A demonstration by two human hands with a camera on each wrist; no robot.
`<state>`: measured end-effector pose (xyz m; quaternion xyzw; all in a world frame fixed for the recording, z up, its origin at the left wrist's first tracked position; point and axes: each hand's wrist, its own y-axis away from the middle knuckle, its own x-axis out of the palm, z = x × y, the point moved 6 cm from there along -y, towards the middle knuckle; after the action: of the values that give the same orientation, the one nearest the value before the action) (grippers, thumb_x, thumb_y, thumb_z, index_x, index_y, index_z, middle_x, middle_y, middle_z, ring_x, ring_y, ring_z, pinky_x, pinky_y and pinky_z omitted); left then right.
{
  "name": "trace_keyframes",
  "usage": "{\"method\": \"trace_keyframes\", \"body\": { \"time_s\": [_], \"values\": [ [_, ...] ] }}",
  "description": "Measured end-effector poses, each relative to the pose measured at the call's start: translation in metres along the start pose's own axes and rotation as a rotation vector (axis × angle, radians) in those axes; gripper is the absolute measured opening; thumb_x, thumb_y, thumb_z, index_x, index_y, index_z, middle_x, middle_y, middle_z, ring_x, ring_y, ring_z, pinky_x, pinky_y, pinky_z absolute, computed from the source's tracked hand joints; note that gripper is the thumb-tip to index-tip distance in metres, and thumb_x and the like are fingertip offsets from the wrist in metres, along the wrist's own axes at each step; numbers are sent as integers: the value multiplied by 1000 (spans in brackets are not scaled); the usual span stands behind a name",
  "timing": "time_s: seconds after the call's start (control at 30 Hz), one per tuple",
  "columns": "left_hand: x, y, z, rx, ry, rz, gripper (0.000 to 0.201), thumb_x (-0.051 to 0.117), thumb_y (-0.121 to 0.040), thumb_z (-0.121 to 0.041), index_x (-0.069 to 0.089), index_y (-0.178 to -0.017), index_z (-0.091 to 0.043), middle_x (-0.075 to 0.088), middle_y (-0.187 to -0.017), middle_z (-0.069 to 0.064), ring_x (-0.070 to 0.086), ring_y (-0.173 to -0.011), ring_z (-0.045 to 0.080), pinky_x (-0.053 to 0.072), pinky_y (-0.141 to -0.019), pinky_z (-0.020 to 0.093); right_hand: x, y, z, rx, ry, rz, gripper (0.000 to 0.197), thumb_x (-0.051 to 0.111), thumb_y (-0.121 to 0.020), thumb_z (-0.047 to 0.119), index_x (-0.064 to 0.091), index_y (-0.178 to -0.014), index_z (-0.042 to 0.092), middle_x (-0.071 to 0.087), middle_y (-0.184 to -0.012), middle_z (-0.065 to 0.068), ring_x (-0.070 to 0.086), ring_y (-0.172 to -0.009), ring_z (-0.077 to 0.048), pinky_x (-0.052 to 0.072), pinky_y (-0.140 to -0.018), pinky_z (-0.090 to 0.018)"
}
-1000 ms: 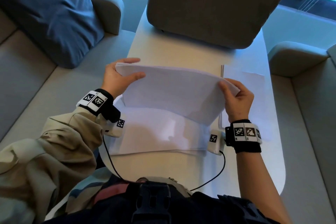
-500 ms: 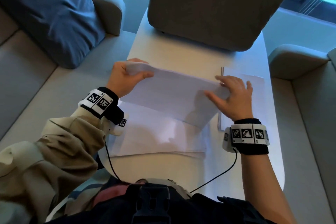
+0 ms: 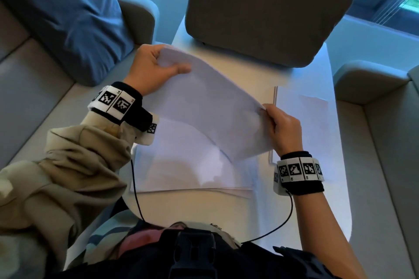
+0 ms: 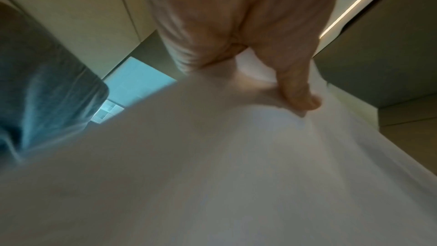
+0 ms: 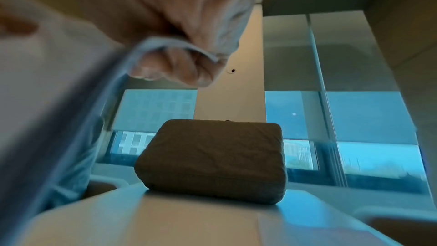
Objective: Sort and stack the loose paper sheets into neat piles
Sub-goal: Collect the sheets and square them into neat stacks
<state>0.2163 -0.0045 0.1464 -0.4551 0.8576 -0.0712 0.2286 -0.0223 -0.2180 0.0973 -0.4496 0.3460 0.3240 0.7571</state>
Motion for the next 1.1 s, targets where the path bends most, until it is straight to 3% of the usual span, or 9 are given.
{"method": "trace_keyframes", "body": {
  "time_s": [0.17,0.27,0.33,0.4,0.53,0.63,0.77,0.93,1.1],
  "values": [
    [8,1,46,-121,-442,-147,65,78,-73,-34,52,-127,-7,55,-124,12,50,-117,25,35,-103,31,-4,10,-29,253,-239,35,27,46,-95,26,60,-81,7,53,-62,-5,46,-59,-23,33,-55,-24],
    [46,26,63,-415,-469,-69,82,66,-84,-41,28,-141,6,35,-141,23,31,-133,32,22,-108,32,-8,23,-59,460,-345,-17,33,46,-96,24,43,-65,12,40,-58,2,35,-57,-14,30,-56,-28],
    [93,50,75,-632,-294,130,81,54,-88,-53,29,-140,5,39,-142,21,44,-127,31,34,-102,34,-11,32,-79,610,-443,-82,37,46,-98,19,38,-63,16,37,-59,5,32,-57,-10,28,-58,-28],
    [142,72,75,-734,-14,296,93,47,-76,-74,42,-131,1,58,-126,16,65,-96,25,52,-82,37,-15,40,-98,720,-480,-135,34,44,-99,20,42,-66,13,39,-60,4,34,-59,-11,30,-59,-27],
    [217,95,53,-635,47,545,58,53,-84,-48,48,-120,-2,60,-88,9,61,-72,22,51,-58,32,-28,53,-137,813,-368,-156,28,40,-100,20,49,-75,8,47,-66,-1,44,-72,-20,36,-68,-29],
    [255,99,39,-577,-25,597,33,55,-91,-21,48,-119,-4,62,-101,11,63,-88,30,56,-71,43,-41,66,-167,829,-287,-133,27,39,-100,16,50,-77,8,51,-75,-10,45,-75,-22,33,-69,-29],
    [298,94,28,-544,-135,581,38,63,-87,-25,49,-117,-5,59,-114,13,59,-101,30,51,-89,46,-58,90,-211,861,-239,-157,27,40,-100,13,52,-77,6,50,-73,-12,44,-73,-23,31,-66,-28],
    [346,86,13,-486,-183,507,28,66,-84,-19,57,-105,-3,59,-96,10,58,-86,27,45,-76,32,-63,112,-261,928,-231,-188,28,40,-100,14,60,-90,-2,56,-80,-11,51,-78,-25,35,-70,-29],
    [375,85,18,-513,-197,465,29,67,-83,-16,62,-110,-8,66,-102,10,61,-92,26,49,-84,32,-53,118,-293,960,-221,-169,29,39,-101,15,61,-96,-3,56,-82,-11,51,-79,-25,38,-72,-32]
  ]
}}
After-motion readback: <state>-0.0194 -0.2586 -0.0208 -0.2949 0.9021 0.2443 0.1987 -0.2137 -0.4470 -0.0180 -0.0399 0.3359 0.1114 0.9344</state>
